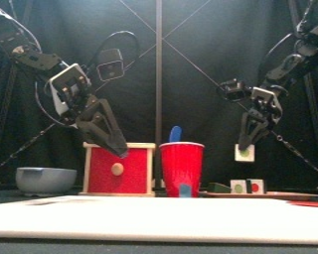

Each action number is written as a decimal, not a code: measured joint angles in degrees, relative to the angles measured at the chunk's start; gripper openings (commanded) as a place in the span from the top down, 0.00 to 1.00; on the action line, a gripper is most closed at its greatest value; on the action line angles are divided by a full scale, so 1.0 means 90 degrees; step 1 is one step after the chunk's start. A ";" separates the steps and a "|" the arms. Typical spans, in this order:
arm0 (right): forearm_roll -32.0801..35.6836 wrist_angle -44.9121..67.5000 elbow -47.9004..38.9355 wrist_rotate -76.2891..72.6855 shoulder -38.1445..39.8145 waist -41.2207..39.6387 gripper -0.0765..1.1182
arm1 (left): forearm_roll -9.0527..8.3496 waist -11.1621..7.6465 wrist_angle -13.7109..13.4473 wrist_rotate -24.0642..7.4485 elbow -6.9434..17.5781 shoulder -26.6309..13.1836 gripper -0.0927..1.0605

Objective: Place sushi on board then cut the sushi with the knife then place the pieces on the plate
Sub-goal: Place the 4 sushi pieces on the plate

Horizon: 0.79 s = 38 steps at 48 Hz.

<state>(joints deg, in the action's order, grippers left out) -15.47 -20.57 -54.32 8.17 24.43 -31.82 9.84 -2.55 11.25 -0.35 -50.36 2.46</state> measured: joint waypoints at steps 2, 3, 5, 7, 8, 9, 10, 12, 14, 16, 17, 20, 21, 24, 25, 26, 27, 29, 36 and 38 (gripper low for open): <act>0.0078 -0.0029 -0.0010 0.0000 0.0020 -0.0225 0.45 | 0.0010 0.0000 -0.0010 0.0000 0.0010 0.0000 0.35; 0.0117 -0.0039 -0.0010 0.0000 0.0020 -0.0361 0.45 | 0.0010 -0.0010 -0.0010 0.0000 0.0010 0.0000 0.35; 0.0176 -0.0049 -0.0010 0.0000 0.0020 -0.0537 0.45 | 0.0010 0.0000 -0.0010 0.0000 0.0000 0.0000 0.35; 0.0205 -0.0059 -0.0020 0.0000 0.0020 -0.0713 0.45 | 0.0010 0.0000 0.0000 0.0000 0.0010 0.0000 0.35; 0.0215 -0.0068 -0.0029 0.0000 0.0020 -0.0801 0.45 | 0.0010 0.0000 0.0000 0.0000 0.0010 0.0000 0.35; 0.0225 -0.0068 -0.0039 0.0000 0.0020 -0.0879 0.45 | 0.0010 0.0000 0.0000 0.0000 0.0010 0.0000 0.35; 0.0234 -0.0068 -0.0039 0.0000 0.0010 -0.0947 0.45 | 0.0010 -0.0010 -0.0010 0.0000 0.0010 0.0000 0.35; 0.0234 -0.0068 -0.0068 0.0000 0.0020 -0.1084 0.45 | 0.0010 -0.0010 -0.0010 0.0000 0.0010 0.0000 0.35; 0.0244 -0.0068 -0.0098 0.0000 0.0020 -0.1201 0.45 | 0.0010 -0.0010 0.0000 0.0000 0.0010 0.0000 0.35; 0.0244 -0.0078 -0.0146 0.0000 0.0020 -0.1318 0.45 | 0.0010 0.0000 -0.0010 0.0000 0.0010 0.0010 0.35; 0.0244 -0.0068 -0.0186 -0.0010 0.0020 -0.1377 0.45 | 0.0000 0.0000 -0.0010 0.0000 0.0010 0.0000 0.35; 0.0254 -0.0078 -0.0303 0.0020 0.0020 -0.1533 0.45 | 0.0010 0.0000 0.0000 0.0000 0.0010 0.0000 0.35; 0.0264 -0.0078 -0.0342 0.0029 0.0020 -0.1572 0.45 | 0.0010 0.0000 0.0000 0.0000 0.0010 0.0000 0.35; 0.0322 -0.0078 -0.0459 0.0029 0.0010 -0.1689 0.45 | 0.0010 0.0000 0.0000 0.0000 0.0010 0.0000 0.35; 0.0342 -0.0078 -0.0498 0.0029 -0.0010 -0.1729 0.44 | 0.0010 0.0000 -0.0010 -0.0010 0.0010 0.0000 0.35; 0.0361 -0.0078 -0.0527 0.0029 -0.0010 -0.1748 0.44 | 0.0010 0.0000 -0.0010 0.0000 0.0010 0.0000 0.35; 0.0371 -0.0078 -0.0557 0.0029 -0.0029 -0.1768 0.44 | 0.0000 0.0000 -0.0010 -0.0010 0.0010 0.0000 0.35; 0.0391 -0.0078 -0.0596 0.0020 -0.0068 -0.1797 0.44 | 0.0010 0.0010 -0.0010 0.0000 0.0010 0.0000 0.35; 0.0410 -0.0068 -0.0645 0.0029 -0.0244 -0.1797 0.44 | 0.0000 0.0029 0.0000 0.0000 0.0010 0.0000 0.35; 0.0400 -0.0078 -0.0645 0.0020 -0.0313 -0.1807 0.43 | 0.0000 0.0029 -0.0010 -0.0010 0.0010 0.0000 0.35</act>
<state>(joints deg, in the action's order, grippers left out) -11.87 -21.27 -60.12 8.35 21.62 -48.08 9.84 -2.29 11.16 -0.44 -50.27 2.46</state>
